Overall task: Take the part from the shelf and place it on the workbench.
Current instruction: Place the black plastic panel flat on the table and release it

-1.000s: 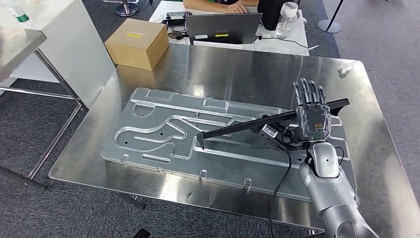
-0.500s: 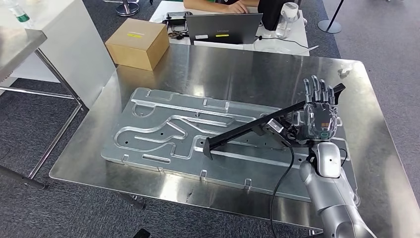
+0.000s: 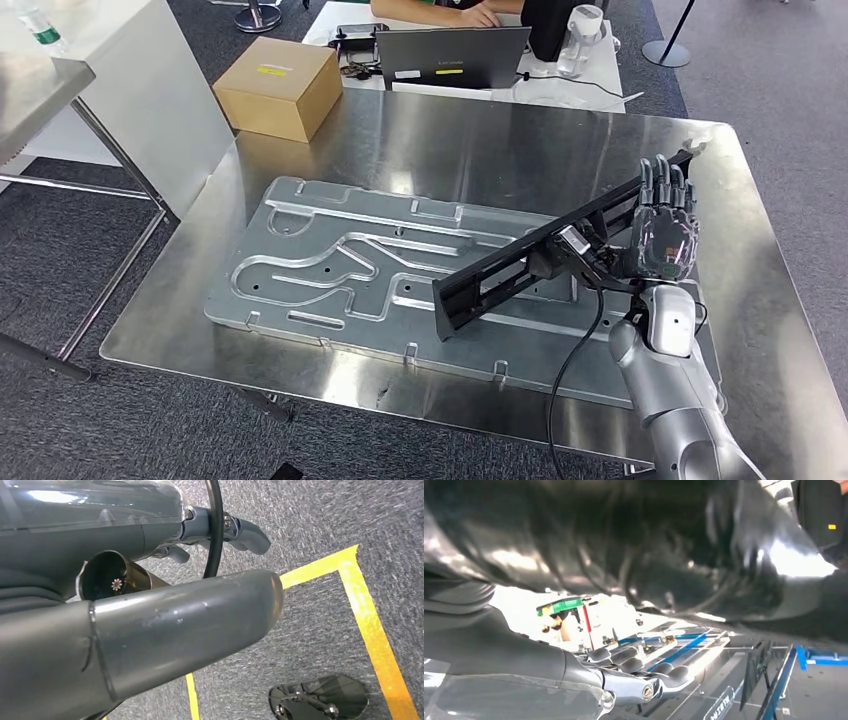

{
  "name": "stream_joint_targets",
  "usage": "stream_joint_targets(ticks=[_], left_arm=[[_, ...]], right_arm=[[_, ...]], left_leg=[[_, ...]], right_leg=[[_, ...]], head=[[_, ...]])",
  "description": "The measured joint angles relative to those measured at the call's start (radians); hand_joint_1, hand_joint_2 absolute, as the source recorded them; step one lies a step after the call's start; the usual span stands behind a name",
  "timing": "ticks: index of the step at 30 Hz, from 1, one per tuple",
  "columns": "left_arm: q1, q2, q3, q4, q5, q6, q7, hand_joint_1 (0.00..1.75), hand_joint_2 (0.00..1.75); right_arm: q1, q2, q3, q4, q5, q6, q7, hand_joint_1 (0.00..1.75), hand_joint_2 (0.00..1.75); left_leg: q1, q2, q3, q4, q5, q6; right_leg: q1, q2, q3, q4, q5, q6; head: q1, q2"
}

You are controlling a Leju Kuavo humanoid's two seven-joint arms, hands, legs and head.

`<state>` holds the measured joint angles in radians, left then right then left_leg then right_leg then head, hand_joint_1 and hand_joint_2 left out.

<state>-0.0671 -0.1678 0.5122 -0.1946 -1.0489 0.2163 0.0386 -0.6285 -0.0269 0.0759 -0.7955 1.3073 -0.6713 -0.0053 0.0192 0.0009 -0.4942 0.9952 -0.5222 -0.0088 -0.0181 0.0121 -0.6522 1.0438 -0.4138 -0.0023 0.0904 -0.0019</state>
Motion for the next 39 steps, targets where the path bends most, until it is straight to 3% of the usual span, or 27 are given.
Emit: stream_joint_targets(ticks=[31,39], left_arm=[[0.013,0.000,0.003,0.000,-0.049,-0.004,0.007,0.00,0.00],[0.012,0.000,0.008,0.000,-0.051,-0.004,-0.002,0.00,0.00]], right_arm=[[-0.004,-0.041,0.000,0.096,-0.031,0.007,0.007,0.00,0.00],[0.061,-0.005,0.022,0.015,-0.008,0.075,-0.012,0.00,0.00]], left_leg=[[0.000,0.000,0.000,0.000,0.000,0.000],[0.000,0.000,0.000,0.000,0.000,0.000]], right_leg=[[0.000,0.000,0.000,0.000,0.000,0.000],[0.000,0.000,0.000,0.000,0.000,0.000]], head=[[0.000,0.000],[0.000,0.000]])
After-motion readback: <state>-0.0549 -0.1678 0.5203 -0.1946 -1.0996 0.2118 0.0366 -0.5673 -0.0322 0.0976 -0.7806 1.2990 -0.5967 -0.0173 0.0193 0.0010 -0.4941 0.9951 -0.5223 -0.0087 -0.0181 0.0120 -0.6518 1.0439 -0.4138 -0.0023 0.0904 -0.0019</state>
